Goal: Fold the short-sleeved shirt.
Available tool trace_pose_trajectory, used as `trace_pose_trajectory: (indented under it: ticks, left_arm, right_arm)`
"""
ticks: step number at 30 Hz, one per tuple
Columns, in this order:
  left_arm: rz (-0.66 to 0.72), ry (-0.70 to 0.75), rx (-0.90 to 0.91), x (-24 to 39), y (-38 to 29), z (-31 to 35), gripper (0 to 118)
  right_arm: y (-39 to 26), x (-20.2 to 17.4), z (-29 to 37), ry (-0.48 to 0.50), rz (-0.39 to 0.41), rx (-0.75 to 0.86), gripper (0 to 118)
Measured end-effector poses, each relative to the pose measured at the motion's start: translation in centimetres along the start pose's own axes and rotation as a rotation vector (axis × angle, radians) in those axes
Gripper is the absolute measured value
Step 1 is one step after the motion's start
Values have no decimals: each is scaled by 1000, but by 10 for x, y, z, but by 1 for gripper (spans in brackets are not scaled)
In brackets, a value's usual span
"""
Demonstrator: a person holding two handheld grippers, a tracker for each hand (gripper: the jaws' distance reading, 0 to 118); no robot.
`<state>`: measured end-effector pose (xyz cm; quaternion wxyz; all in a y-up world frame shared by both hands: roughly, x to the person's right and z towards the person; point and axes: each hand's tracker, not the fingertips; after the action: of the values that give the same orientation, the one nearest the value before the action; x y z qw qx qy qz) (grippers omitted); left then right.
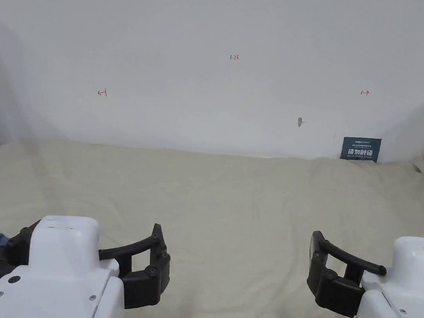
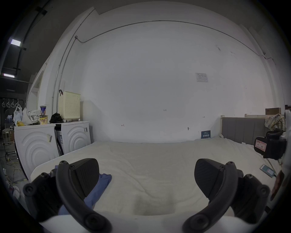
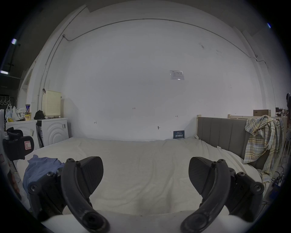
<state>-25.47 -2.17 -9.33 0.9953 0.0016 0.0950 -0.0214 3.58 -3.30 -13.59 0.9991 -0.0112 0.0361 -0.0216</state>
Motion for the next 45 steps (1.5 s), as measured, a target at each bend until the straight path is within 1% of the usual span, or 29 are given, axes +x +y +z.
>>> trace_pose_trajectory:
  ticks: [5,6,8,9,12,13,15,16,17,18,19,21,22,23,25,27,28,29,31,33,34,35,36,37,39,41,42,43,45]
  left_arm:
    - [31,-11,-5,0,0,-1,118]
    - [84,-39,-6,-2,0,-1,118]
    - [218,-115,-15,-8,0,-2,118]
    - [311,-165,-16,-13,-1,-3,118]
    - [668,-303,-32,-33,-11,-11,118]
    - [826,-362,-27,-41,-21,-14,118]
    - [1068,-444,-12,-54,-41,-23,118]
    - [1157,-442,-25,-60,-50,-25,118]
    - [1169,-431,-48,-66,-57,-28,118]
    - [1223,-436,-54,-70,-66,-30,118]
    - [1217,-380,-61,-75,-74,-31,118]
    - [1183,-265,-76,-81,-79,-28,118]
    - [1114,-202,-113,-84,-77,-28,118]
    - [1046,-166,-117,-81,-72,-26,118]
    - [870,-134,-133,-79,-55,-29,118]
    - [753,-155,-104,-73,-35,-30,118]
    - [640,-170,-89,-66,-20,-29,118]
    - [554,-166,-71,-58,-9,-26,118]
    - [265,-62,-26,-32,10,-15,118]
    - [37,15,47,-9,15,-6,118]
    - [-44,-2,72,-1,13,-3,118]
    - [-74,-55,91,0,10,-1,118]
    - [-64,-114,90,2,7,-1,118]
    - [-37,-138,51,4,5,-3,118]
    - [18,-126,-5,0,0,-9,118]
    - [72,-125,-17,-2,-5,-12,118]
    - [83,-106,-13,-3,-6,-11,118]
    - [95,-96,-11,-6,-6,-14,118]
    - [102,-83,-16,-8,-6,-13,118]
  right_arm:
    - [3,-2,-1,-8,7,2,110]
    - [6,-6,-1,-38,36,6,110]
    - [9,-20,0,-79,156,55,110]
    - [11,-29,1,-112,243,69,110]
    - [3,-68,2,-189,628,152,110]
    - [-4,-81,3,-197,776,181,110]
    - [-20,-101,4,-186,1035,228,110]
    - [-30,-109,6,-158,1138,250,110]
    - [-37,-114,7,-134,1193,248,110]
    - [-43,-120,7,-98,1263,238,110]
    - [-46,-124,7,-59,1218,207,110]
    - [-44,-123,6,11,1101,161,110]
    - [-38,-122,5,32,1013,118,110]
    - [-33,-120,4,49,950,96,110]
    - [-15,-108,2,48,734,100,110]
    - [4,-92,-2,54,501,69,110]
    - [13,-81,-4,72,355,57,110]
    - [19,-69,-5,86,232,45,110]
    - [23,-43,-8,91,-4,27,110]
    - [18,-22,-12,73,-169,5,110]
    - [12,-12,-14,59,-224,-22,110]
    - [6,-2,-16,47,-267,-38,110]
    - [-1,6,-18,27,-305,-60,110]
    - [-7,8,-19,17,-315,-81,110]
    - [-13,16,-20,-9,-316,-114,110]
    - [-13,13,-17,6,-263,-89,110]
    - [-12,10,-15,5,-215,-69,110]
    - [-10,7,-13,-9,-172,-43,110]
    - [-7,-1,-10,-28,-114,-12,110]
